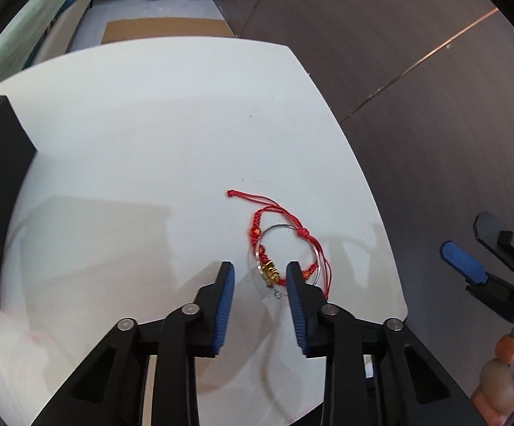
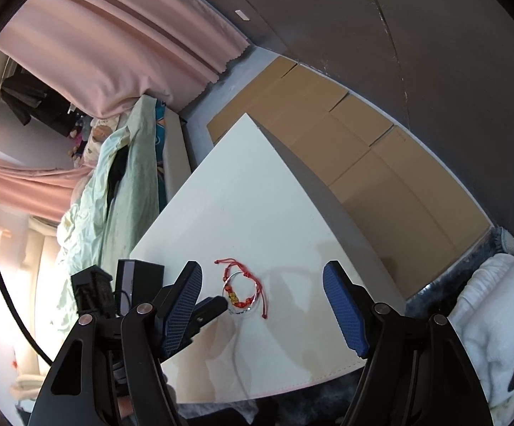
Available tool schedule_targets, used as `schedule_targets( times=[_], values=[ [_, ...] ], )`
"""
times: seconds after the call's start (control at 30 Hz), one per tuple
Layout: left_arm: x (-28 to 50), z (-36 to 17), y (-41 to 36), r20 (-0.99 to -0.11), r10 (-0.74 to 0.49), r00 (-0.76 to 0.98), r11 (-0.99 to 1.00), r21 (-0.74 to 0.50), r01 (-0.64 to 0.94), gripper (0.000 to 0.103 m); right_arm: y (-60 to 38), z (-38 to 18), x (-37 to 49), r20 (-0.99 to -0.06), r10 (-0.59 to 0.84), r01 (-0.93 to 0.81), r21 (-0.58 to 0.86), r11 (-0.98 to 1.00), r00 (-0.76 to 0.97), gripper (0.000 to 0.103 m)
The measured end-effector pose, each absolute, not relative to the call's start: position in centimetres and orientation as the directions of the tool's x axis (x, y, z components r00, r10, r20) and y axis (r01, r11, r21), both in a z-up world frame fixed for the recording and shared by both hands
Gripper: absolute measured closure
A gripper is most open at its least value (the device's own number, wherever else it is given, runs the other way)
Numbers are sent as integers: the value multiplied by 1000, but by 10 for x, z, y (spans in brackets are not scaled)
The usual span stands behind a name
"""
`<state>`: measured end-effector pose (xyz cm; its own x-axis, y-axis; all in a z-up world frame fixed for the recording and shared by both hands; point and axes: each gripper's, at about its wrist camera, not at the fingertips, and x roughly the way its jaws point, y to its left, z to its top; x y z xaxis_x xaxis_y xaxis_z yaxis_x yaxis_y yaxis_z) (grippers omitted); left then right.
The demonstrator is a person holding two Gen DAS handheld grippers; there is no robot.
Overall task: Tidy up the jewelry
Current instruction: 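Close the left gripper on the silver ring of the red string bracelet, then grasp the red string with the right gripper while the left holds the ring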
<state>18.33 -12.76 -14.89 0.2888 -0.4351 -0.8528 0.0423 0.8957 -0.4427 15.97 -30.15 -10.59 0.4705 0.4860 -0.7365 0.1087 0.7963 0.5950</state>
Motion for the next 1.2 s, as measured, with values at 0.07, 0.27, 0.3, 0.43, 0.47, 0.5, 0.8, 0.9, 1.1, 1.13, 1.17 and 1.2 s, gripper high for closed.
schedule_targets(
  times=[0.07,0.27,0.3,0.43,0.47,0.5,0.8,0.9,1.1,1.13,1.17,1.2],
  values=[
    [184,-150,-130,-855,-430,289,899,-437,45,85,-299,-106,162,-742,480,105,586,803,467,31],
    [180,-141,-121,-847,-423,322,901,-432,45,101,-282,-110,169,-767,468,75,550,832,440,39],
    [181,-138,-119,-842,-429,328,897,-440,46,101,-278,-112,171,-772,467,71,545,835,432,40],
    [177,-122,-110,-818,-454,353,884,-463,64,102,-259,-119,176,-795,460,42,516,856,396,50],
    [176,-117,-108,-815,-450,365,886,-458,70,102,-253,-122,177,-804,451,34,501,865,387,53],
    [176,-113,-106,-812,-447,375,887,-455,72,102,-250,-123,178,-811,444,31,491,870,382,55],
    [171,-90,-78,-782,-434,447,885,-462,52,102,-228,-135,187,-866,357,19,387,922,351,63],
    [169,-85,-68,-772,-433,465,881,-471,39,102,-220,-138,190,-885,318,3,339,941,340,64],
    [161,-69,-51,-746,-432,506,874,-485,30,102,-199,-146,198,-920,235,-59,229,972,313,68],
    [159,-67,-49,-743,-430,513,874,-486,29,102,-196,-147,197,-923,231,-66,221,973,308,68],
    [158,-64,-46,-740,-427,520,874,-486,27,102,-193,-149,198,-926,225,-73,213,974,302,68],
    [156,-62,-43,-736,-426,526,872,-489,23,102,-190,-151,198,-931,212,-82,197,977,297,69]
  ],
)
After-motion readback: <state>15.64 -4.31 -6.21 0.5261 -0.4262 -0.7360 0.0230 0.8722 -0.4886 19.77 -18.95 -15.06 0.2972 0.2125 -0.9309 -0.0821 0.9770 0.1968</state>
